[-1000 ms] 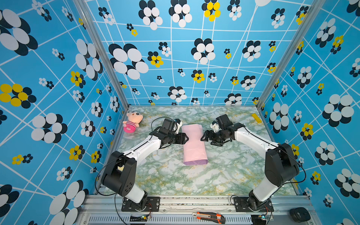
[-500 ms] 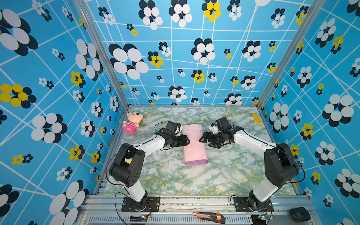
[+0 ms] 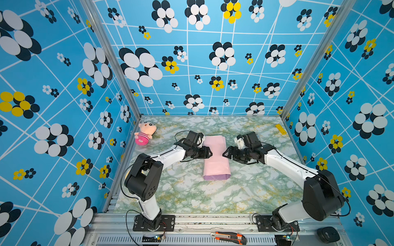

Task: Wrap a gift box in wrapping paper
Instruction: Fold the third fold of the wrapping paper on the gift box.

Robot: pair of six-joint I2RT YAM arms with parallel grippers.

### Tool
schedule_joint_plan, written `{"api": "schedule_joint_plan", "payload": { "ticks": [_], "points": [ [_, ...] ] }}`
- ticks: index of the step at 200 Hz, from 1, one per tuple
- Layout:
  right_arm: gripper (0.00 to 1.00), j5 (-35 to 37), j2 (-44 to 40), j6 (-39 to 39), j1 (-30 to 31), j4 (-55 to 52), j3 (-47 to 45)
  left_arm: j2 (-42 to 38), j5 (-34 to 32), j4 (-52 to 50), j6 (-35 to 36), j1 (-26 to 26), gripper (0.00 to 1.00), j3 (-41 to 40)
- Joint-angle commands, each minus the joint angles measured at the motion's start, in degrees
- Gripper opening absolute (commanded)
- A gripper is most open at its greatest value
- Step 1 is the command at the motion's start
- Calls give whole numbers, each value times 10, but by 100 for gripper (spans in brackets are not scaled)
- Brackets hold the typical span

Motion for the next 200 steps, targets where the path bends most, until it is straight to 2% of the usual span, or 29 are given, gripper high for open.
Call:
{"api": "schedule_joint_plan", "payload": {
  "ticks": [1,15,38,51,60,83,120,162,200],
  "points": [
    [83,51,-49,-122,5,1,-12,-65,-27,-34,93,-1,70,5],
    [81,58,-83,-227,6,15,-23,-102,-17,-25,160,-3,72,-15],
    [87,75,-127,-397,10,22,-41,-189,27,58,303,-9,72,-95],
    [88,66,-134,-501,15,20,-46,-236,43,104,384,-13,81,-149],
    [88,54,-133,-571,20,21,-51,-260,31,129,405,-12,88,-176],
    [85,36,-100,-700,45,27,-49,-290,19,117,421,4,88,-195],
    [86,54,-26,-808,92,36,-14,-306,15,83,425,32,85,-197],
    [85,29,30,-865,104,30,23,-316,34,94,415,48,83,-212],
    [85,31,66,-874,109,39,40,-305,52,104,412,48,82,-216]
  ]
}}
